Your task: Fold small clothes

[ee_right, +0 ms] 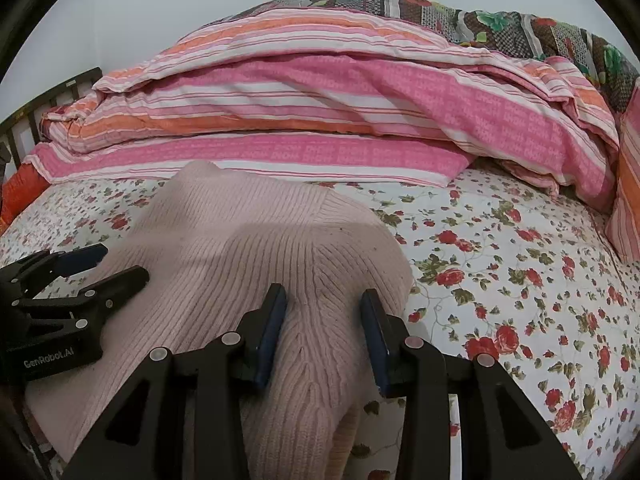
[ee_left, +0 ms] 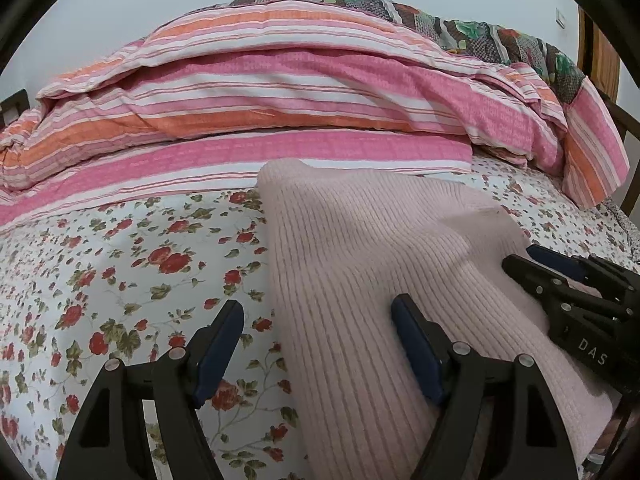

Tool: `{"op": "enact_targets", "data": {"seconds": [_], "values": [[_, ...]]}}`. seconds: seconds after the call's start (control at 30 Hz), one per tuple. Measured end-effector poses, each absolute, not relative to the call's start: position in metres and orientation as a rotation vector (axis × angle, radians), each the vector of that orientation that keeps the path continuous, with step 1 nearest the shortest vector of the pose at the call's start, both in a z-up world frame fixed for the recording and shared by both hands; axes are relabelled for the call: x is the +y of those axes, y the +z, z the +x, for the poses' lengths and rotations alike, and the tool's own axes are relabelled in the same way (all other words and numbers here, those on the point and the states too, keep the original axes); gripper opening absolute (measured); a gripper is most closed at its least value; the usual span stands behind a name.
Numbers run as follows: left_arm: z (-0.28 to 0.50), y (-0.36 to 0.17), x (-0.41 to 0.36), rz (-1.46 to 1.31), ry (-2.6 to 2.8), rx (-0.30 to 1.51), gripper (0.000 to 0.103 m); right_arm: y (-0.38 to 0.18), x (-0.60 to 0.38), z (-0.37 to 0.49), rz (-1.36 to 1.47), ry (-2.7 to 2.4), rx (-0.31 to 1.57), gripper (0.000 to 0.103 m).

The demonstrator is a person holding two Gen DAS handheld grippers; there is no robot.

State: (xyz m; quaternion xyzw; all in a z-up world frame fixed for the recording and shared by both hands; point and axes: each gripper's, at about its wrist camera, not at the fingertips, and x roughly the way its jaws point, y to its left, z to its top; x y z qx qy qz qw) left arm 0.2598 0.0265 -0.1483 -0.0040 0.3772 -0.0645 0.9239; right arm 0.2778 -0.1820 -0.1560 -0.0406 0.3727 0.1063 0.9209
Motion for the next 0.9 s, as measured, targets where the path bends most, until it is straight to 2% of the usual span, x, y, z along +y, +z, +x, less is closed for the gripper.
{"op": "enact_targets", "data": {"seconds": [0.57,0.9], "values": [[0.2530,-0.1486,0.0254,0.001,-0.120,0.744,0.078,-0.1574,-0.1822,0.2733,-0.092,0.212,0.736,0.039],[0.2523,-0.1481,0.0249,0.002,-0.116,0.740,0.078,-0.1567,-0.1817,0.2717,-0.087,0.187,0.728,0.046]]}}
